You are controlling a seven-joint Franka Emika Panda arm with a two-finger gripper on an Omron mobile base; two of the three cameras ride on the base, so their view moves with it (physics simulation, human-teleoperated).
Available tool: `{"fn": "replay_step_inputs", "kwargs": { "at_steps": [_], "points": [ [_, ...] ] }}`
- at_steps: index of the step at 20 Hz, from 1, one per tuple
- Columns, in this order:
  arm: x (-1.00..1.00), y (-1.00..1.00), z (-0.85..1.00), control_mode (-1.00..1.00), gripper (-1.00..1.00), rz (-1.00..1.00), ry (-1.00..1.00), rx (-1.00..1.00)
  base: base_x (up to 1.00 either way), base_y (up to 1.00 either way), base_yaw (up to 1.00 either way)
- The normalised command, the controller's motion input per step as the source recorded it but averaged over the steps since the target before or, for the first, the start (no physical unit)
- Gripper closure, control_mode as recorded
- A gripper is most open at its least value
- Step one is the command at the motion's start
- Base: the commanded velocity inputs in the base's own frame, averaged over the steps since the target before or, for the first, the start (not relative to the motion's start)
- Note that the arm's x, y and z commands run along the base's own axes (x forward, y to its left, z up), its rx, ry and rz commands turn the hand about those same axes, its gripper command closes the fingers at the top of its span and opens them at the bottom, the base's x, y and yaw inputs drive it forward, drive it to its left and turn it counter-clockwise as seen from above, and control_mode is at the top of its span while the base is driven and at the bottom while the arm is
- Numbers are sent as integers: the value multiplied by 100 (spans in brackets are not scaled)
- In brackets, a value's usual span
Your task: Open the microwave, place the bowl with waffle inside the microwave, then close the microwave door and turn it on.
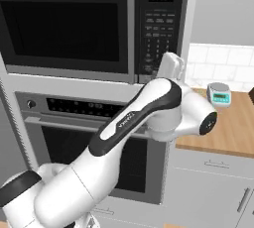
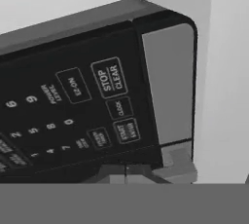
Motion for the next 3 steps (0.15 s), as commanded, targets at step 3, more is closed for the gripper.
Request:
{"fn": "replay_step_inputs", "kwargs": {
  "at_steps": [3],
  "points": [
    [-100, -6, -2, -100, 100, -1, -25, 0, 0, 0, 0]
  ]
}}
